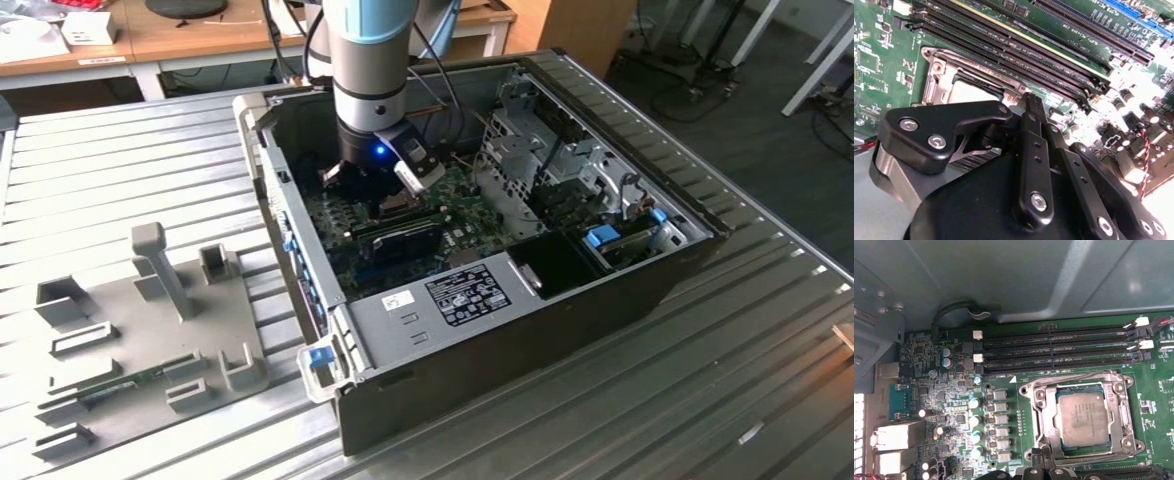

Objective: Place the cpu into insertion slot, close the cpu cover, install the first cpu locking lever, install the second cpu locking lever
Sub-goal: 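Install the second cpu locking lever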

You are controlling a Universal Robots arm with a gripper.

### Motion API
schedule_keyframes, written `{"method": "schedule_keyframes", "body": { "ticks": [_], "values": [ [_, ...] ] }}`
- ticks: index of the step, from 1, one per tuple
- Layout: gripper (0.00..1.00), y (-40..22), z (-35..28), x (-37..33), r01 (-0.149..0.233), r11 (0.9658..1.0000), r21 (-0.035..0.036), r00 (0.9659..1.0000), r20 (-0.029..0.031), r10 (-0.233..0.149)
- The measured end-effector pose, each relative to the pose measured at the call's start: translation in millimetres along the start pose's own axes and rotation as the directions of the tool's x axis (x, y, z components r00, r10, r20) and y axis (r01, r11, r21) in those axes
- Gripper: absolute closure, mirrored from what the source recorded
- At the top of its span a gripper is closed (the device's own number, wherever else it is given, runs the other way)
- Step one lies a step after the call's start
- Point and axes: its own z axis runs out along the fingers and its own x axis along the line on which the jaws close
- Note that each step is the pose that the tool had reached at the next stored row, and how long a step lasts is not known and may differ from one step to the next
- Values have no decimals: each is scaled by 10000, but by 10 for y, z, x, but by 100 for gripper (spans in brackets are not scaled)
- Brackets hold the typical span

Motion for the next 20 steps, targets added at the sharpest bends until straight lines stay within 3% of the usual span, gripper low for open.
{"method": "schedule_keyframes", "body": {
  "ticks": [20],
  "values": [
    [90,-2,10,5,0,10000,-1,10000,0,0]
  ]
}}
